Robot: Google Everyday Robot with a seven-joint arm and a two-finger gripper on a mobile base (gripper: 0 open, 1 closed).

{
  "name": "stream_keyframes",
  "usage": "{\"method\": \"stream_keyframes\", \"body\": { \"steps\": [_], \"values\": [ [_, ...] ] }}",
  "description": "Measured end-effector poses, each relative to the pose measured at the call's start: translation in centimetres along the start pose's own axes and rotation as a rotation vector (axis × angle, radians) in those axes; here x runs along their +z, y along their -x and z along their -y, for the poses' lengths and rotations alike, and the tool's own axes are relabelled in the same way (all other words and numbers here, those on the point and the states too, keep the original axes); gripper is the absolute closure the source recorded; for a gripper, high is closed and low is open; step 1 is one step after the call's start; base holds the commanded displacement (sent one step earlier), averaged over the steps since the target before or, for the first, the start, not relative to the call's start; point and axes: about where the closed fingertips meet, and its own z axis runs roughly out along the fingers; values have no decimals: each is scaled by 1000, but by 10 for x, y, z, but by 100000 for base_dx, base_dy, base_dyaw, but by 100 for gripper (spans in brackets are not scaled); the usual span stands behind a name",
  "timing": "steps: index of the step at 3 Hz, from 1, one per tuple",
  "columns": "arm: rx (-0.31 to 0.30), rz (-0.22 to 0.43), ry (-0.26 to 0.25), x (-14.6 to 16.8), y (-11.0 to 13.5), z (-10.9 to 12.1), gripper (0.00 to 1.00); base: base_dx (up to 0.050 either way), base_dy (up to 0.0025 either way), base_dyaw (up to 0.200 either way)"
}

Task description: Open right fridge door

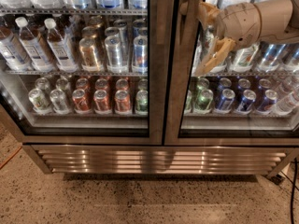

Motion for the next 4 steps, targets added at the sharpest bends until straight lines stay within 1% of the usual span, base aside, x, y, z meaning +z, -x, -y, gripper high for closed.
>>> {"method": "stream_keyframes", "body": {
  "steps": [1,2,3,4],
  "values": [
    [-3,-1,15,-1,-1,-1,0,0,0,0],
    [-3,-1,15,-1,-1,0,0,0,0,0],
    [-3,-1,15,-1,-1,0,16,0,0,0],
    [-3,-1,15,-1,-1,0,39,0,0,0]
  ]
}}
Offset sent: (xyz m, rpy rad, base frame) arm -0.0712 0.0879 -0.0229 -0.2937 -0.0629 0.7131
